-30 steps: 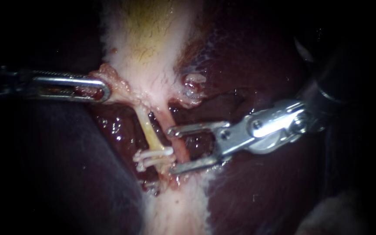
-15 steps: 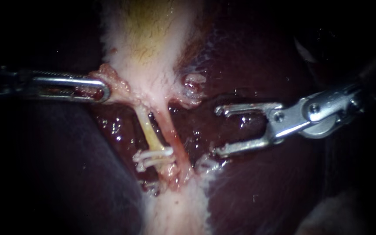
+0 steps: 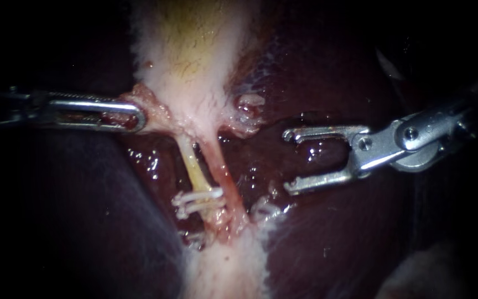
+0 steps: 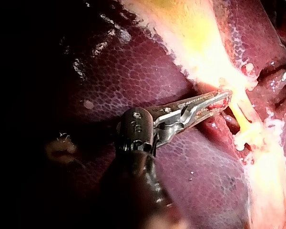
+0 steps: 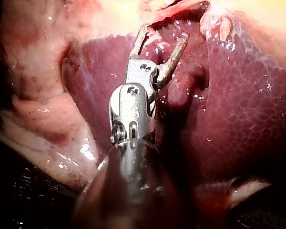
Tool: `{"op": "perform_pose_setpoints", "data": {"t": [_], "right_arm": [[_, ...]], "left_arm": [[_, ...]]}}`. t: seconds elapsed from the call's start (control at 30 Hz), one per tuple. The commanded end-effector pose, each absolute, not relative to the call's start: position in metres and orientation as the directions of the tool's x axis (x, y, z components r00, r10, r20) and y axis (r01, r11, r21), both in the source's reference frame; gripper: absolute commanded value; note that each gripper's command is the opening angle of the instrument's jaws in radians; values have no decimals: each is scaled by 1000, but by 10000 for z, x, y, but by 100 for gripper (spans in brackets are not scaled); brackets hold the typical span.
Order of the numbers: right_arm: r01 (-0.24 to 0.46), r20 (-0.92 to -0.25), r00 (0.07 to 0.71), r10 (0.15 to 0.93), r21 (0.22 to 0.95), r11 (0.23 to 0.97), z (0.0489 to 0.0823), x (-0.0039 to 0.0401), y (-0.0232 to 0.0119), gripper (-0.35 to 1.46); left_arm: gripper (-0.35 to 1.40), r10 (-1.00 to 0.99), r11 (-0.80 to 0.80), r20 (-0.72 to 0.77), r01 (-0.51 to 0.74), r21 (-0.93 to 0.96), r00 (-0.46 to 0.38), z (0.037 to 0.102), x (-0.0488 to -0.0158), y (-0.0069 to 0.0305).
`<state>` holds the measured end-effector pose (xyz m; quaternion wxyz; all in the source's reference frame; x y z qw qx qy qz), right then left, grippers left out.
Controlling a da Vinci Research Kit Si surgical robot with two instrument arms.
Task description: Going back second clip left tube
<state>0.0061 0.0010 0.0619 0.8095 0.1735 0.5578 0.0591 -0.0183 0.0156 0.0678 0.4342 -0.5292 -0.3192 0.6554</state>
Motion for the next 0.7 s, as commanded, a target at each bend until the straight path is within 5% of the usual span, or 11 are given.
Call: {"op": "perform_pose_setpoints", "data": {"t": [0.03, 0.7], "right_arm": [[98, -883, 371, 289, 347, 933, 619, 61, 10, 50], [98, -882, 371, 290, 347, 933, 618, 59, 10, 50]], "left_arm": [[-35, 907, -419, -416, -236, -877, -65, 681, -185, 157], [-35, 902, -430, -423, -253, -866, -86, 719, -213, 155]]}}
